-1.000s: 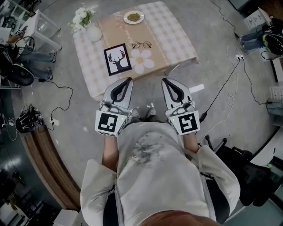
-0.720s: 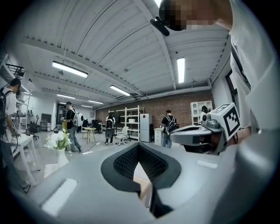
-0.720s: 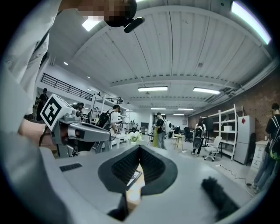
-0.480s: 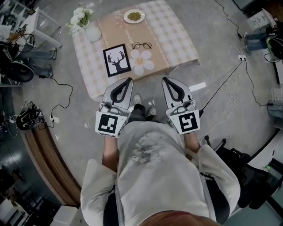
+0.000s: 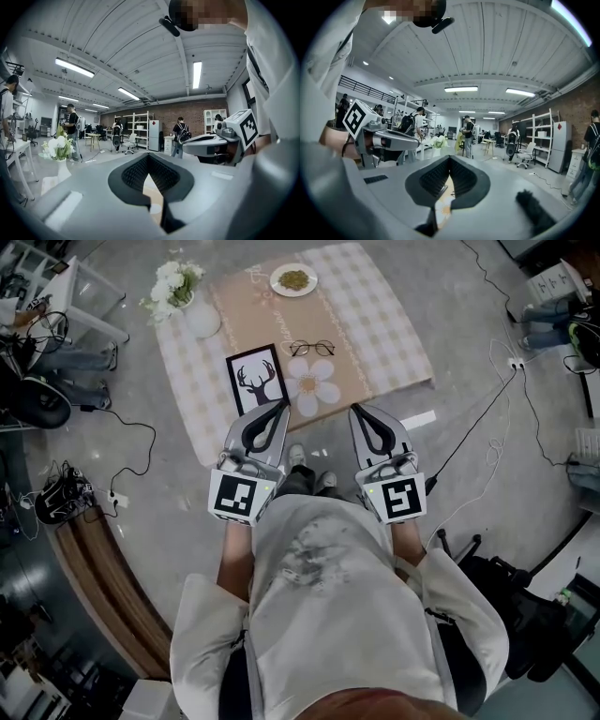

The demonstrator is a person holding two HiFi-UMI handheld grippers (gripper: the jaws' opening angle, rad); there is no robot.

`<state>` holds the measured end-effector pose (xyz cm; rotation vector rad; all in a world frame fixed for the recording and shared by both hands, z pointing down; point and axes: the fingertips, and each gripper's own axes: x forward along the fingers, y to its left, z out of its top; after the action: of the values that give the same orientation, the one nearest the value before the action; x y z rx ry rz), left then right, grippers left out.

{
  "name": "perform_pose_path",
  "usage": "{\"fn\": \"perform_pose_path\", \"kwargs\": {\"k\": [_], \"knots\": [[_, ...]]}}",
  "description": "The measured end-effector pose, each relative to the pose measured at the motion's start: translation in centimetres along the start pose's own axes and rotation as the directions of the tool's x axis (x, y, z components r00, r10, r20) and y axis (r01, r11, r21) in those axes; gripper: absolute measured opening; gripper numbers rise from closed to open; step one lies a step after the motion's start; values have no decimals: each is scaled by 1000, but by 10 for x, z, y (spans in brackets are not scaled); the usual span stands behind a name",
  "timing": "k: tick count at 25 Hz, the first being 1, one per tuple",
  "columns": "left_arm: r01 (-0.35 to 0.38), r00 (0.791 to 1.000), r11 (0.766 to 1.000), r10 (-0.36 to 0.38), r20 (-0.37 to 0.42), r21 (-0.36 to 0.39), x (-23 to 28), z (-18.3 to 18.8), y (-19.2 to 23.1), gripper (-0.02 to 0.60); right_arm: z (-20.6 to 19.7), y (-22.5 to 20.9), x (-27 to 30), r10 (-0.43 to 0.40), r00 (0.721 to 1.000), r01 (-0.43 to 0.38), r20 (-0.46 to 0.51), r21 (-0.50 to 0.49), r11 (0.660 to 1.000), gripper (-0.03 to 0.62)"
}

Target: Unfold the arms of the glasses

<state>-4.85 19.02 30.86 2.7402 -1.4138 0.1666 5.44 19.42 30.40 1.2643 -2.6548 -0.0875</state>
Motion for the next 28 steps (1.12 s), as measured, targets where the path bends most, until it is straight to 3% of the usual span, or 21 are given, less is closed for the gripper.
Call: {"fn": "perform_pose_path", "kwargs": {"k": [4,12,20,28], "knots": [[25,999,1000,-25,-38,-8,9,-10,14,9,-5,-3,18,-9,1000,9,-27,-2,1000,15],[77,997,997,-77,-21,1,24,-11,41,9,-13,-9,46,-59,992,61,-109,19,998,15],[115,993,993,-115,-14,-11,28,-14,61,9,-11,-6,66,-93,993,95,-74,22,995,15],[115,993,993,-117,-28,-38,37,-21,67,9,-15,-10,78,-84,991,88,-102,28,996,15]]}}
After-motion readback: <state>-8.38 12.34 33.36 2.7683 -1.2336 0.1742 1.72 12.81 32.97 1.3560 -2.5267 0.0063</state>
